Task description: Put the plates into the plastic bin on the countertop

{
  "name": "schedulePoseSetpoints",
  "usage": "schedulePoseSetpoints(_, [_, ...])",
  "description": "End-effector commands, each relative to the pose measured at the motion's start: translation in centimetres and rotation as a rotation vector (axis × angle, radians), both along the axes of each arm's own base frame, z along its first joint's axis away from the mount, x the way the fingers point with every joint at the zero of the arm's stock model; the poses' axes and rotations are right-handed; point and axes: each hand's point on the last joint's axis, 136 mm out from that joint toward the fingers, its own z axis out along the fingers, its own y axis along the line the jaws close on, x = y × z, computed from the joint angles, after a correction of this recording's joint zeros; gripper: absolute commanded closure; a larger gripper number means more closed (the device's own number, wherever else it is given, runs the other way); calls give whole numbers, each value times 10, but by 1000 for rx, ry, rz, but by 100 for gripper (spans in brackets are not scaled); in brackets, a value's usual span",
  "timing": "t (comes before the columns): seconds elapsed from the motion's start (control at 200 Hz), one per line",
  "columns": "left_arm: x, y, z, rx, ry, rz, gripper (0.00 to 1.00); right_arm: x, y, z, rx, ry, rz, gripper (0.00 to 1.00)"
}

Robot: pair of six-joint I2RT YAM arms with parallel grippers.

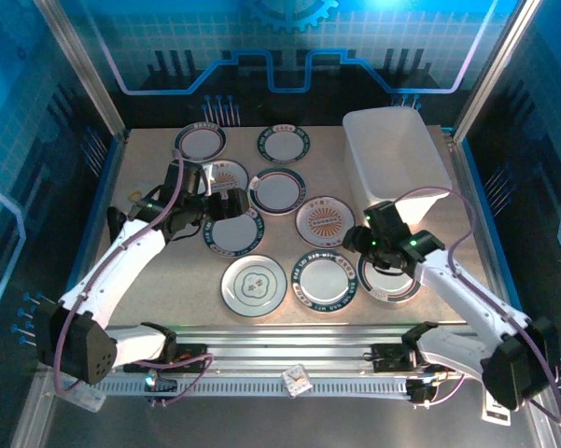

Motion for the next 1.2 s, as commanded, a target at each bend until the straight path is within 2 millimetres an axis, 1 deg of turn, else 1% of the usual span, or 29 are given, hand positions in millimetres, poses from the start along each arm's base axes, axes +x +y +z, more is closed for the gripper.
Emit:
schedulePoseSetpoints(0.0, [-5,-4,-16,0,42,-22,1,26,2,-5,52,-73,-127,37])
schedulePoseSetpoints(0.04, [-4,-3,-19,0,41,-20,1,32,1,-10,45,-74,-134,37])
schedulePoseSetpoints(0.235, [2,1,-26,-18,54,-4,1,45,-9,-39,55,-19,-191,43])
schedulePoseSetpoints(0.4, [7,3,-30,-32,60,1,1,56,-13,-50,38,5,-204,46])
schedulePoseSetpoints(0.61, [12,2,-38,-38,83,3,1,69,-1,-61,76,21,-212,47])
schedulePoseSetpoints(0.735, [14,1,-39,-37,85,-2,1,74,3,-67,80,24,-220,48])
schedulePoseSetpoints(0.905, [15,1,-39,-34,86,-2,1,84,15,-78,78,34,-203,49])
schedulePoseSetpoints(1.061, [14,2,-41,-28,95,1,1,89,18,-91,86,36,-233,51])
schedulePoseSetpoints(1.196, [13,4,-41,-23,96,6,1,94,23,-96,98,25,-239,54])
